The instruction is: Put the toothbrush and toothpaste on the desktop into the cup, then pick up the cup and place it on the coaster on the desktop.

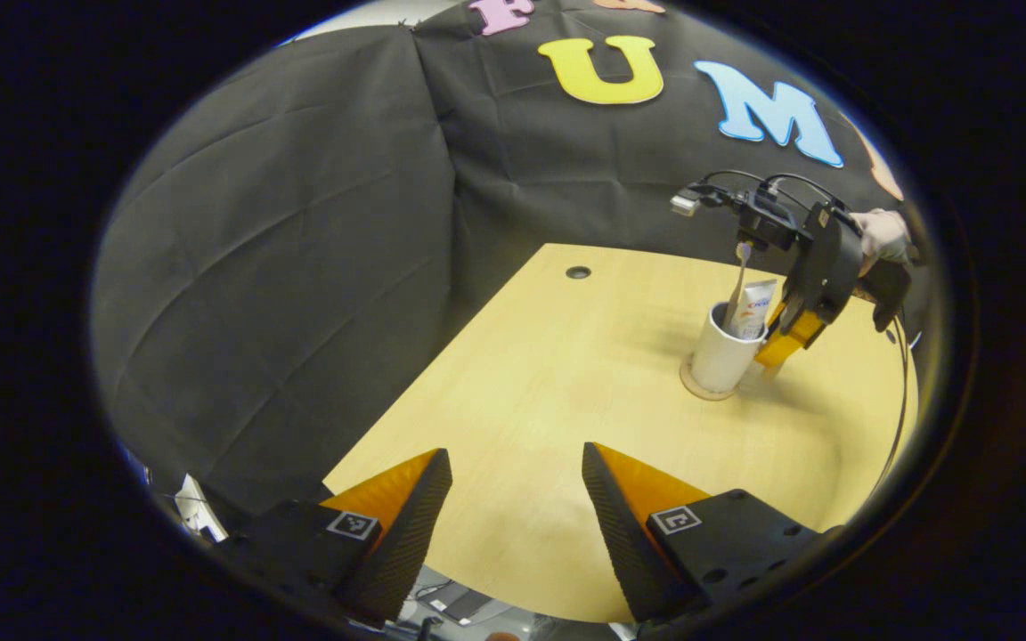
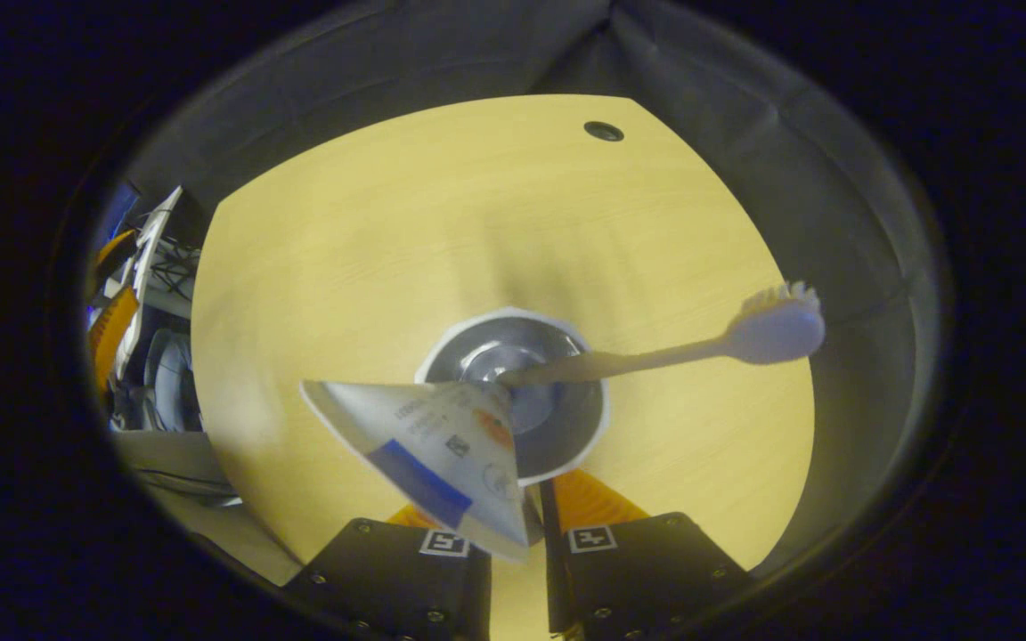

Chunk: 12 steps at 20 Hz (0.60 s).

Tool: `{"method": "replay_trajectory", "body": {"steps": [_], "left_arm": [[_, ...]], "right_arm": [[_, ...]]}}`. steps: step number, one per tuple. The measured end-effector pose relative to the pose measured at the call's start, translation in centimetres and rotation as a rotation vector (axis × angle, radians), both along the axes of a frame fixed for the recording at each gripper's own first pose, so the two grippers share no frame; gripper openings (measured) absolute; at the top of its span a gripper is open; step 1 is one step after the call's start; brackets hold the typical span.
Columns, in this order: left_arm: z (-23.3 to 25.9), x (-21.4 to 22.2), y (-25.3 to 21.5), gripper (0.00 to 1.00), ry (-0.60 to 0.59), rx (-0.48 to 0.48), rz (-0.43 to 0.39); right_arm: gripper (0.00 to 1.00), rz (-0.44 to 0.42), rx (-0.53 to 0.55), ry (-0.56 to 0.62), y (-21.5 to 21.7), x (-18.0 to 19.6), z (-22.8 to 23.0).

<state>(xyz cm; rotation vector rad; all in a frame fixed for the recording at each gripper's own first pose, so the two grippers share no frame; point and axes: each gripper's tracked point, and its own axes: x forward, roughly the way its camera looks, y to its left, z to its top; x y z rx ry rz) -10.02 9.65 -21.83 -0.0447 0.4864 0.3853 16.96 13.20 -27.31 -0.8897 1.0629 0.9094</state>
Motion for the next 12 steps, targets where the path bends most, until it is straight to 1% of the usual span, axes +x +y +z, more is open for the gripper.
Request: {"method": "replay_trajectory", "body": {"steps": [2,3,6,9,11,12], "left_arm": [[0.4,0.3,-0.3,0.95,-0.008,0.004,-0.008],[0.7,0.5,-0.4,0.95,-0.013,0.008,-0.015],[1.9,1.3,-1.4,0.95,-0.035,0.023,-0.05],[3.4,2.6,-2.9,0.95,-0.067,0.039,-0.109],[4.8,3.6,-4.2,0.95,-0.101,0.048,-0.158],[5.6,4.2,-4.9,0.95,-0.119,0.052,-0.182]], "right_arm": [[0.28,-0.008,0.028,-0.013,0.1,-0.1,1.4],[0.24,-0.014,0.043,-0.022,0.0,-0.2,2.0],[0.22,-0.035,0.094,-0.062,-0.6,-0.5,4.4],[0.23,-0.055,0.135,-0.144,-2.1,-0.8,7.1],[0.24,-0.099,0.188,-0.193,-3.0,-1.6,9.1],[0.22,-0.127,0.224,-0.22,-3.3,-2.1,10.2]]}}
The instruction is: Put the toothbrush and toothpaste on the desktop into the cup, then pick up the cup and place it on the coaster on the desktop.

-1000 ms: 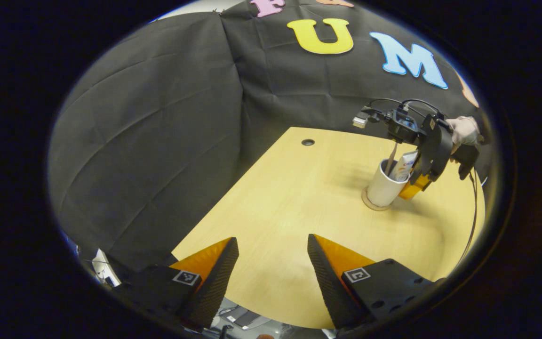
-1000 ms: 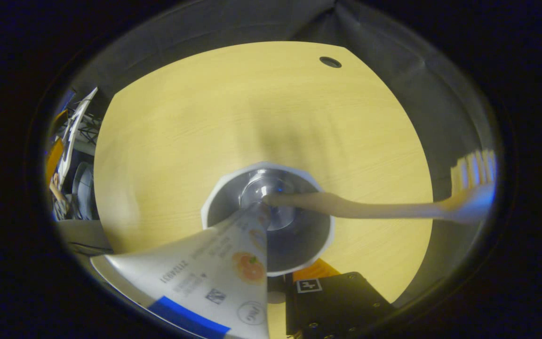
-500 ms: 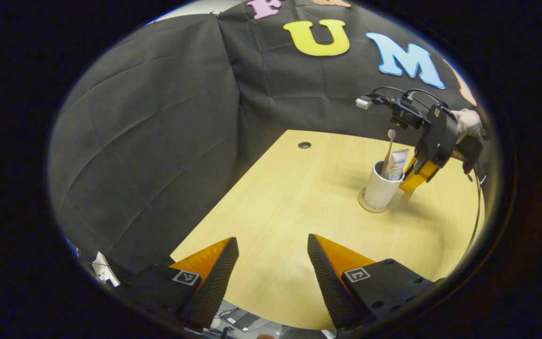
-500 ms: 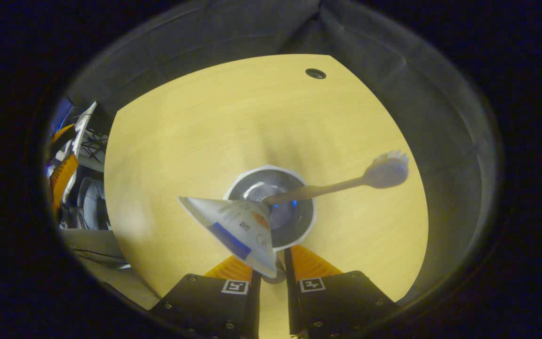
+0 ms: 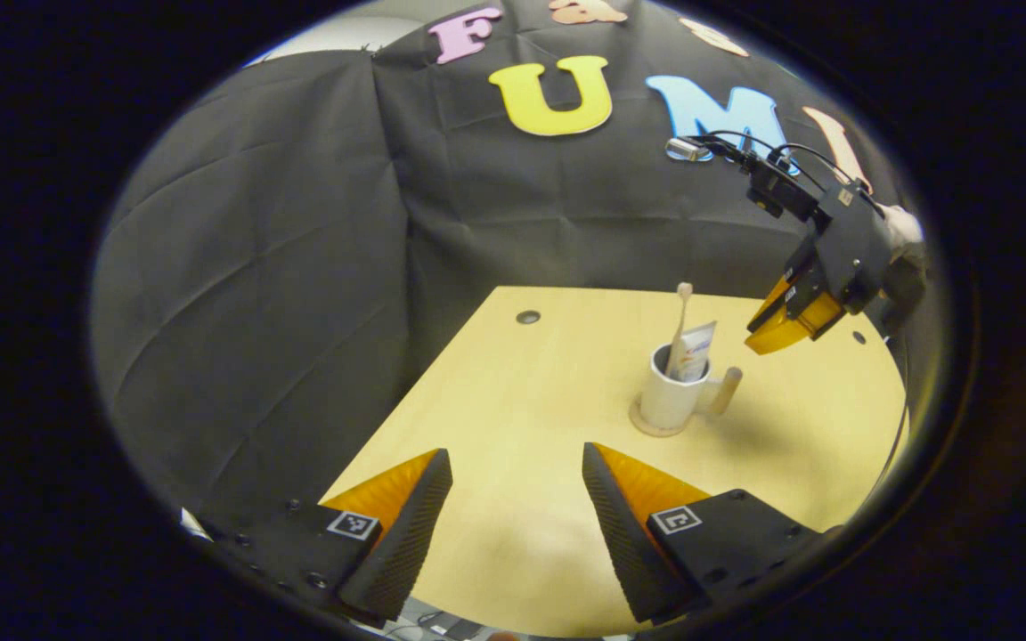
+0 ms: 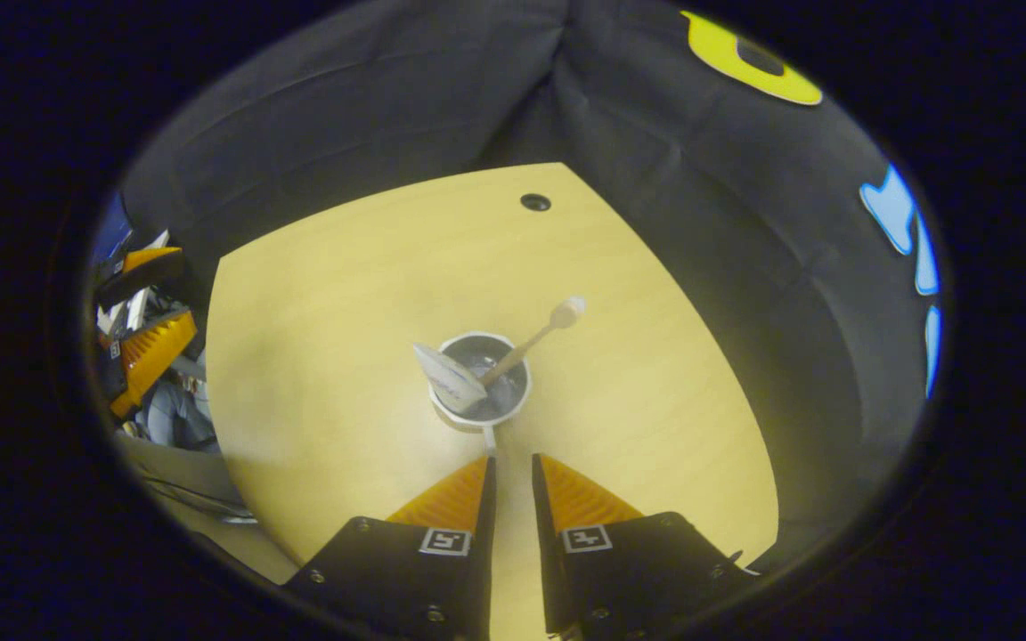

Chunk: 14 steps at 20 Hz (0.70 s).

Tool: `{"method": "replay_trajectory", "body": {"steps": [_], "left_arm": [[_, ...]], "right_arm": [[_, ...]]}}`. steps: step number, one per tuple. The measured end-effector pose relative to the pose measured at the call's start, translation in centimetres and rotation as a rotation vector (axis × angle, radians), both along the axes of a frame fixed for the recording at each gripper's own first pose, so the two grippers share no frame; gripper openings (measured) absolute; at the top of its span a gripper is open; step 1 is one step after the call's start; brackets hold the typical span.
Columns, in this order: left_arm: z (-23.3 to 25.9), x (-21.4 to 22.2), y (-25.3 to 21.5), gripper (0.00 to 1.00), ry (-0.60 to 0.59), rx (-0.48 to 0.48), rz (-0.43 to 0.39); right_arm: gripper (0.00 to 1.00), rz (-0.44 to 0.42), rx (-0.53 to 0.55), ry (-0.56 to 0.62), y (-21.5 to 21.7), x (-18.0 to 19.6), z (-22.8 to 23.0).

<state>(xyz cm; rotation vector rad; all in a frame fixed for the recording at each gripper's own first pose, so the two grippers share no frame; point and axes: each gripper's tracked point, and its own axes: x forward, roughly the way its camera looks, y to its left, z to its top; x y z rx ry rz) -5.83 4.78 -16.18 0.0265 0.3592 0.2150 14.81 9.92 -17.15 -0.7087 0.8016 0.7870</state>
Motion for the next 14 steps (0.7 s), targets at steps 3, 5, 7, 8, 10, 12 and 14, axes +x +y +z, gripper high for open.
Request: {"method": "replay_trajectory", "body": {"steps": [3,5,7,8,10,12,14], "left_arm": [[3.1,1.9,-2.2,0.95,-0.062,0.009,-0.073],[5.5,2.8,-3.8,0.95,-0.116,0.009,-0.121],[7.8,2.6,-5.1,0.95,-0.168,0.011,-0.162],[8.9,2.9,-5.9,0.94,-0.188,0.012,-0.185],[11.0,3.2,-7.4,0.95,-0.231,0.017,-0.226],[13.1,3.1,-9.0,0.95,-0.273,0.017,-0.264],[15.1,2.5,-10.5,0.94,-0.319,0.029,-0.304]], "right_arm": [[0.22,-0.107,0.153,-0.11,-0.6,-1.9,3.7],[0.22,-0.191,0.27,-0.193,-0.6,-3.2,6.2],[0.24,-0.261,0.363,-0.263,-1.1,-4.4,8.5],[0.22,-0.294,0.405,-0.303,-1.3,-5.0,9.7],[0.24,-0.348,0.508,-0.364,-1.6,-6.4,12.2],[0.24,-0.405,0.608,-0.408,-2.5,-7.8,14.6],[0.51,-0.473,0.687,-0.433,-3.4,-9.0,16.0]]}}
